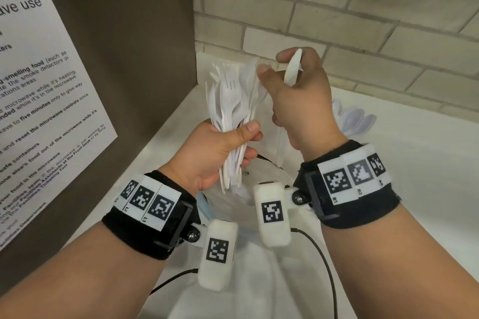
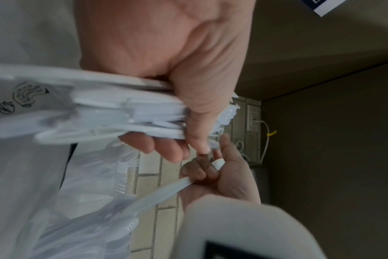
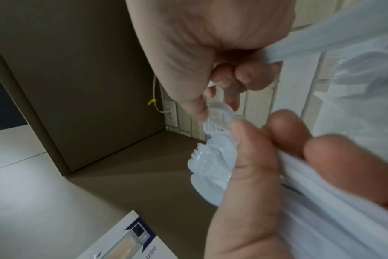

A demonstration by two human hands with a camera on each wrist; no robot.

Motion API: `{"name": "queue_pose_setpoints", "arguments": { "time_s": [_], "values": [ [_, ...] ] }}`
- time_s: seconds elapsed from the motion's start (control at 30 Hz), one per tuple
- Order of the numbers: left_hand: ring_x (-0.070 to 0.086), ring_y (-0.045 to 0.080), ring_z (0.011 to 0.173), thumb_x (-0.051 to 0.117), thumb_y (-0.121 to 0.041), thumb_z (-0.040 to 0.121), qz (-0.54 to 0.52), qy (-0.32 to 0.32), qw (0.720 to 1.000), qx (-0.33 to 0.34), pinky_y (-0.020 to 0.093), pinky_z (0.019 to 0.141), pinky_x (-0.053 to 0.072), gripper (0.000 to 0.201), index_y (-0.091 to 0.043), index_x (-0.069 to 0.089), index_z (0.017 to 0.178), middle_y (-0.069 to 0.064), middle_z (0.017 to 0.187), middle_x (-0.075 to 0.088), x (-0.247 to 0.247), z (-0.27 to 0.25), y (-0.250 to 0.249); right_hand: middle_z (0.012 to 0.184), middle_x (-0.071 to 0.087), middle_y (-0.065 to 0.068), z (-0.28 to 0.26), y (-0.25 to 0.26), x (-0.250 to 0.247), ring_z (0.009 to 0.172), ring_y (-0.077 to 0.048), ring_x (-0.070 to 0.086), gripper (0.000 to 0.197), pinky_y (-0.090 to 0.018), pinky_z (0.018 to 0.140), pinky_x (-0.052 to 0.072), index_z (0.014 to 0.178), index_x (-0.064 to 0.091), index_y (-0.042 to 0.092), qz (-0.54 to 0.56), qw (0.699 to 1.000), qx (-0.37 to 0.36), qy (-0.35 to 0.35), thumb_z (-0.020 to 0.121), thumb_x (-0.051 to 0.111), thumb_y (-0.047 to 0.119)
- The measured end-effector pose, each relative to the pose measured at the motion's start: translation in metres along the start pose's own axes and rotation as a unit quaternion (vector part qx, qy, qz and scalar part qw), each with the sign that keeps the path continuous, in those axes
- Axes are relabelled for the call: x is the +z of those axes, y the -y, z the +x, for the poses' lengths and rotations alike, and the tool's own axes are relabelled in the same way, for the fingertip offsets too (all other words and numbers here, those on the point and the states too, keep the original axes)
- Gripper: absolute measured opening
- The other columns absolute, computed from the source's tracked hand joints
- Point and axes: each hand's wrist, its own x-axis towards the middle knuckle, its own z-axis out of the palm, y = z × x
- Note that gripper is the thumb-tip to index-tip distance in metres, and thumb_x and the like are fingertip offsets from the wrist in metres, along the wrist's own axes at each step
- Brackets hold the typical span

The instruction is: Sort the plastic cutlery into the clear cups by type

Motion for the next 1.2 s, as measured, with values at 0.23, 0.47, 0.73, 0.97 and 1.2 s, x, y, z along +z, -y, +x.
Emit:
{"name": "queue_pose_setpoints", "arguments": {
  "time_s": [0.23, 0.47, 0.73, 0.97, 1.2],
  "values": [
    [0.065, 0.014, 0.059, 0.069, -0.022, 0.083, 0.000, -0.035, 0.999, 0.019, 0.029, 0.062, 0.051, 0.010, -0.017, 0.070, 0.091, 0.001, 0.077, 0.072, 0.001, 0.005, 0.003, 0.090, 0.063, 0.009, -0.001, -0.005, -0.003, 0.080, -0.004, 0.058, 0.009, -0.017, 0.071, 0.045, 0.088, 0.064, 0.021, -0.114, 0.991, -0.064, 0.032, 0.090, 0.062, 0.030],
    [0.067, 0.016, 0.059, 0.072, -0.018, 0.083, 0.010, -0.056, 0.998, 0.025, 0.030, 0.063, 0.054, 0.016, -0.012, 0.069, 0.097, 0.002, 0.076, 0.074, 0.003, 0.008, 0.006, 0.099, 0.059, 0.007, 0.002, -0.011, 0.002, 0.094, -0.005, 0.056, 0.014, -0.006, 0.074, 0.038, 0.079, 0.068, 0.017, -0.139, 0.989, -0.047, 0.024, 0.090, 0.063, 0.025],
    [0.065, 0.014, 0.061, 0.074, -0.017, 0.080, 0.031, -0.047, 0.998, 0.039, 0.033, 0.067, 0.052, 0.025, -0.008, 0.068, 0.102, 0.005, 0.083, 0.070, 0.001, 0.008, 0.006, 0.100, 0.056, -0.003, -0.001, -0.011, 0.004, 0.073, 0.000, 0.052, 0.016, -0.020, 0.076, 0.044, 0.077, 0.058, 0.030, -0.045, 0.997, -0.033, -0.045, 0.092, 0.059, 0.028],
    [0.065, 0.013, 0.064, 0.066, -0.031, 0.083, 0.038, -0.011, 0.999, 0.036, 0.030, 0.065, 0.053, 0.017, -0.021, 0.070, 0.095, -0.004, 0.080, 0.073, 0.004, 0.004, 0.006, 0.077, 0.058, 0.001, -0.004, -0.016, 0.006, 0.073, -0.030, 0.063, 0.010, -0.044, 0.072, 0.054, 0.085, 0.052, 0.019, -0.097, 0.991, -0.085, -0.035, 0.093, 0.050, 0.024],
    [0.064, 0.017, 0.059, 0.065, -0.036, 0.078, -0.024, -0.016, 1.000, 0.001, 0.032, 0.062, 0.056, 0.028, -0.011, 0.068, 0.091, 0.003, 0.077, 0.072, 0.004, 0.004, 0.006, 0.069, 0.066, 0.002, -0.007, -0.013, 0.001, 0.069, -0.023, 0.067, 0.017, -0.039, 0.071, 0.055, 0.084, 0.042, 0.021, -0.040, 0.995, -0.032, -0.080, 0.101, 0.040, 0.020]
  ]
}}
